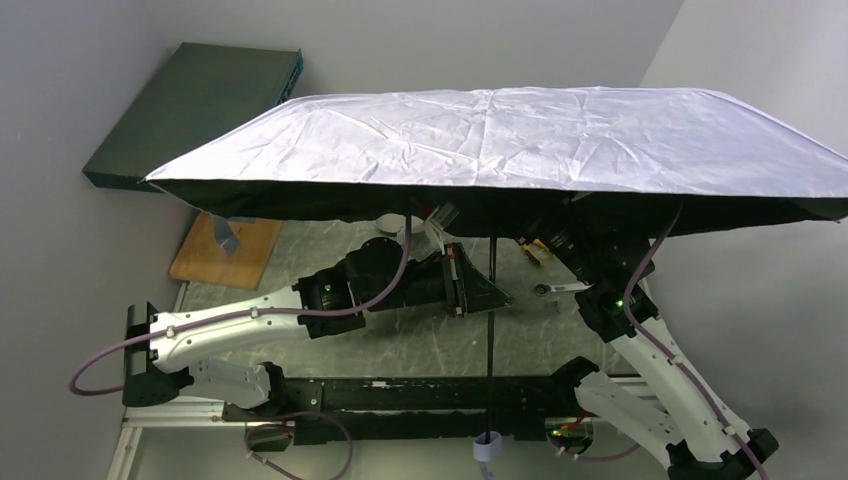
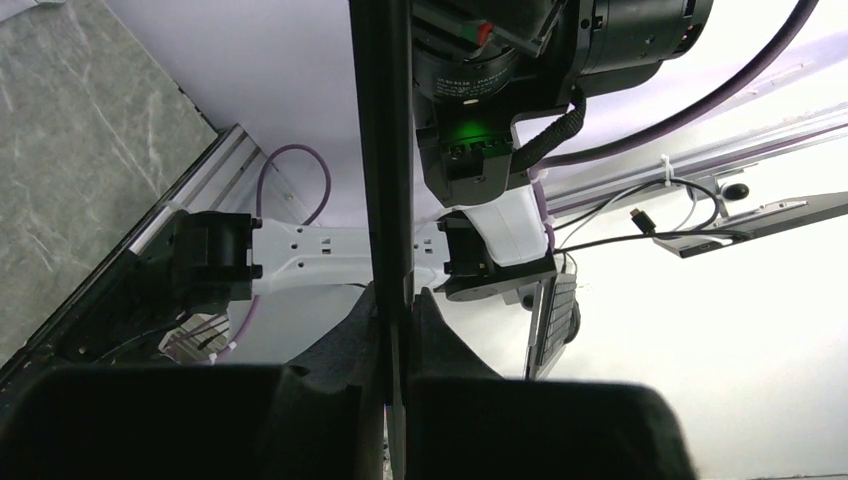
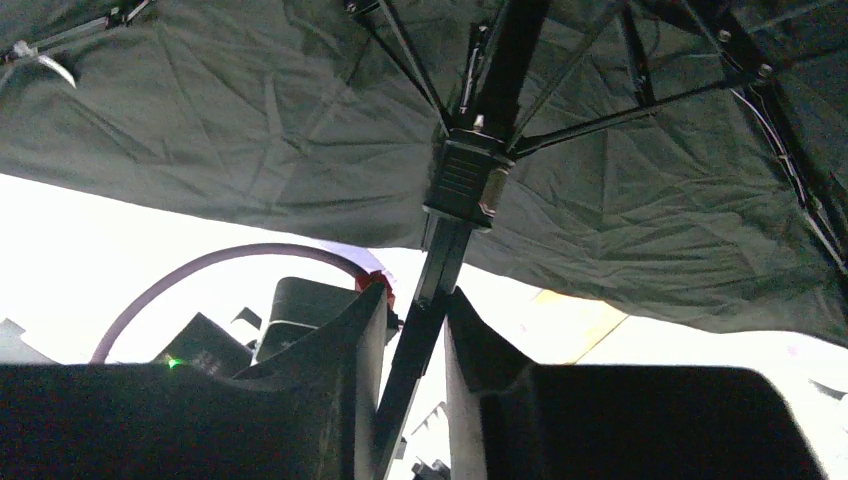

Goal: Open the umbrella

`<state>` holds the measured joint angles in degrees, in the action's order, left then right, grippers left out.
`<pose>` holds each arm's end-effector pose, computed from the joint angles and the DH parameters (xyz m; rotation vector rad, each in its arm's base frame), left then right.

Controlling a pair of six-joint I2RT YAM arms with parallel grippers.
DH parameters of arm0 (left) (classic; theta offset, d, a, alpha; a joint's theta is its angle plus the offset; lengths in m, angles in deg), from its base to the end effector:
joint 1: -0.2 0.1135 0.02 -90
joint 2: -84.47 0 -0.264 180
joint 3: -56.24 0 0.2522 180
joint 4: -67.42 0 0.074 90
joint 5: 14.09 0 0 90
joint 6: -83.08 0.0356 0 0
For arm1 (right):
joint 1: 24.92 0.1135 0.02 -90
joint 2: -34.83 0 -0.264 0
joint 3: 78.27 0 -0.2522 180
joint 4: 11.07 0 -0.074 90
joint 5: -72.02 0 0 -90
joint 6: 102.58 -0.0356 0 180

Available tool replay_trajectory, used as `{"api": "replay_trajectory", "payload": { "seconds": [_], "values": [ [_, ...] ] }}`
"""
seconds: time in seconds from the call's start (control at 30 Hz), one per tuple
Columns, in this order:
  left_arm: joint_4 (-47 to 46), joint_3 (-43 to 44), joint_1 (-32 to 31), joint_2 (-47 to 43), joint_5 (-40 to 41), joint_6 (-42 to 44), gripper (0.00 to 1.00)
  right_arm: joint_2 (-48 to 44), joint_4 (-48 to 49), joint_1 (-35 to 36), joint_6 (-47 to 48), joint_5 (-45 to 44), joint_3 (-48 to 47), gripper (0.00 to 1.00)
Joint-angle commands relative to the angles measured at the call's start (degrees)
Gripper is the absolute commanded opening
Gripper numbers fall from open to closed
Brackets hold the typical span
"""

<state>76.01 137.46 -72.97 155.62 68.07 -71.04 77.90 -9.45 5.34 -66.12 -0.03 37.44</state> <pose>0.0800 -0.2811 0.4103 0.2876 1.9133 -1.8928 0.1341 0.0909 0.4269 -0.0403 1.3259 1.4499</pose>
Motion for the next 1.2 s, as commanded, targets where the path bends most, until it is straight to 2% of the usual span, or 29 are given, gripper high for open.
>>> {"api": "replay_trajectory", "payload": {
  "seconds": [0.0,0.23,0.43,0.5,0.6,0.77,0.9,1.17],
  "values": [
    [-6.21,3.2,-1.3,-1.08,-0.57,2.9,0.0,-0.06,-0.7,0.15,1.07,-5.29,-2.37,0.24],
    [-6.32,2.6,-3.95,-0.43,0.35,2.75,0.0,2.68,-2.27,0.08,2.54,-22.11,-5.87,0.24],
    [-5.29,2.38,-6.69,-0.74,2.0,3.25,0.0,10.58,-3.64,-0.44,7.46,-31.56,-15.74,0.24],
    [-4.51,2.09,-7.44,-1.43,2.74,3.49,0.0,13.03,-3.56,-1.71,8.37,-32.87,-18.88,0.24],
    [-2.92,2.35,-8.62,-1.68,3.13,3.94,0.0,16.23,-3.1,-4.65,7.07,-33.71,-22.43,0.17],
    [-1.81,3.11,-10.24,-0.93,3.04,4.38,0.0,19.24,0.9,-10.37,1.29,-35.58,-22.03,0.07],
    [-0.32,4.98,-12.28,1.09,2.6,4.87,0.0,23.08,7.5,-12.89,1.19,-39.67,-22.65,0.04],
    [0.01,2.58,-16.68,3.54,1.7,4.81,0.0,34.64,6.44,-18.44,2.1,-41.11,-39.89,0.02]
  ]
}}
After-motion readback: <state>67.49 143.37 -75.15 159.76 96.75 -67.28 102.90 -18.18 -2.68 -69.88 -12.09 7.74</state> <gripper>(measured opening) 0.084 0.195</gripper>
